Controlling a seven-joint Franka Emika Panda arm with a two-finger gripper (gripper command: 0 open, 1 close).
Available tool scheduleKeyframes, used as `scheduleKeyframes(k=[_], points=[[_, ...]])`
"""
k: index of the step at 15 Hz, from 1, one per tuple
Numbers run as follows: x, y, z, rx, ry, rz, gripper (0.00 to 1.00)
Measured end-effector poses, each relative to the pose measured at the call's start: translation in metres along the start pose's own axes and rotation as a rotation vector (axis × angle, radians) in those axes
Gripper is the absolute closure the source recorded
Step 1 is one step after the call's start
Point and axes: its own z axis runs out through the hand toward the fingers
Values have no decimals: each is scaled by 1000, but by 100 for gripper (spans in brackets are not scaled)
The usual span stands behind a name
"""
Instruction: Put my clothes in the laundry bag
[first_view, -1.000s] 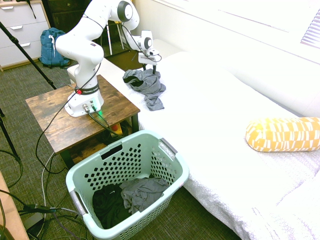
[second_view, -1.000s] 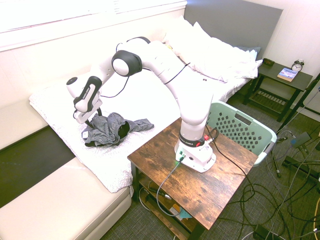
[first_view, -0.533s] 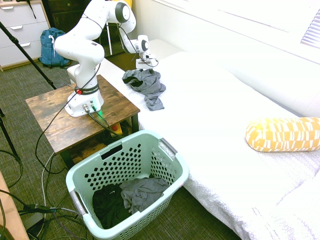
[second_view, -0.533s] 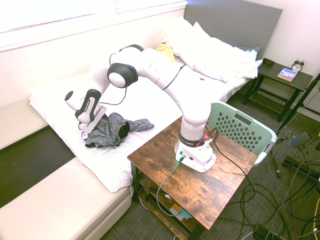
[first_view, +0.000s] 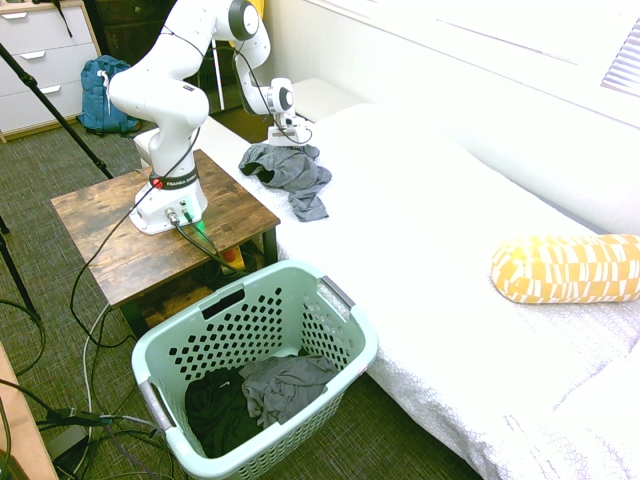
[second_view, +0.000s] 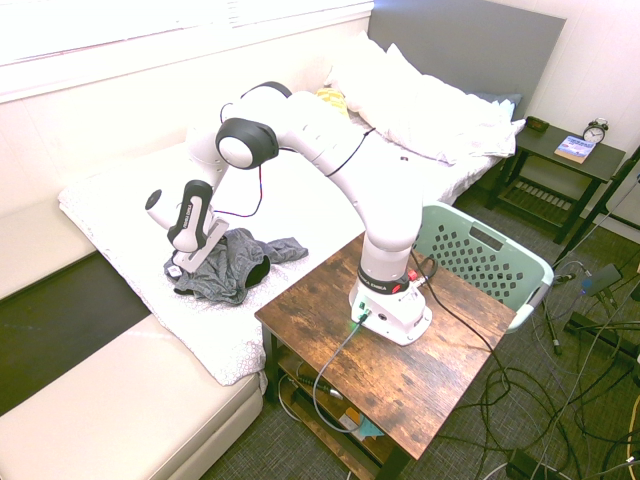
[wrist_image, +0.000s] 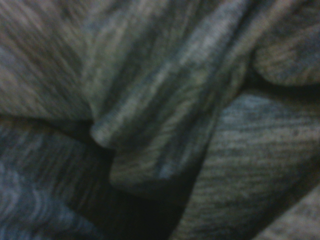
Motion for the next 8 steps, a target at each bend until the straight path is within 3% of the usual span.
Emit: scheduleKeyframes(k=[8], points=[[13,17,-2,20,-33,40,100]])
